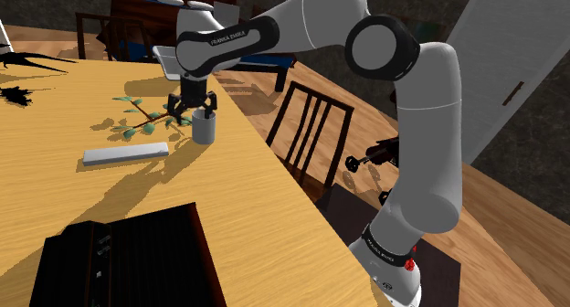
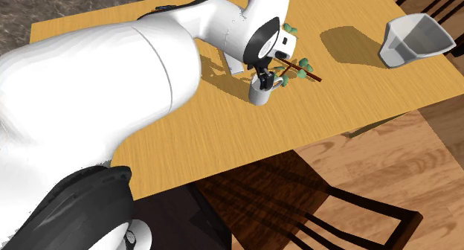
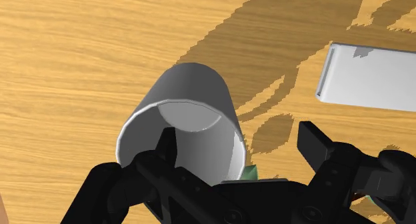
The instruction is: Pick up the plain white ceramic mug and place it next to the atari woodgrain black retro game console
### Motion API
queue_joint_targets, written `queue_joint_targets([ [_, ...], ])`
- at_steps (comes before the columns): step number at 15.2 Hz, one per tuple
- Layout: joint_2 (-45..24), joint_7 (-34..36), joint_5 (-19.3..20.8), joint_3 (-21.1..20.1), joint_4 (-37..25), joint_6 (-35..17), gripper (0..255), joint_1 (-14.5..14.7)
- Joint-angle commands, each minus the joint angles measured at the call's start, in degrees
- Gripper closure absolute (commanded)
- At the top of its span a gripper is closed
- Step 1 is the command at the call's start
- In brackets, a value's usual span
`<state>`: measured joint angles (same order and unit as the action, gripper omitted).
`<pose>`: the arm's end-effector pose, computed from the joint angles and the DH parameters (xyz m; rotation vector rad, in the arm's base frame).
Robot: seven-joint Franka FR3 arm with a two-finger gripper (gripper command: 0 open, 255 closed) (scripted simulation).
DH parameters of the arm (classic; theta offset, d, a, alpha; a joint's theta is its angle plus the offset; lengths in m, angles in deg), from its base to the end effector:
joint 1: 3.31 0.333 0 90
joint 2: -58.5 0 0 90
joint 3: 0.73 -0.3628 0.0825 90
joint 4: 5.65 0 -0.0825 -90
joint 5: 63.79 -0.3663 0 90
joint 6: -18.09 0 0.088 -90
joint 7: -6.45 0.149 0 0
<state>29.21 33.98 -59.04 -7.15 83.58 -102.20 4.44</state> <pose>0.6863 0.1541 0.3622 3.1197 -0.3252 0.0605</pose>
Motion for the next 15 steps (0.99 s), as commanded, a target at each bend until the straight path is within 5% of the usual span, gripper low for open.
queue_joint_targets([
  [1,-0.2,0.0,0.0,0.0,0.3,-0.6,0,0.0],
  [7,-0.2,0.0,0.0,0.0,0.3,-0.6,0,0.0],
  [8,-0.2,0.0,0.0,0.0,0.3,-0.6,255,0.0],
  [15,-0.2,0.0,0.0,0.0,0.3,-0.6,255,0.0],
])
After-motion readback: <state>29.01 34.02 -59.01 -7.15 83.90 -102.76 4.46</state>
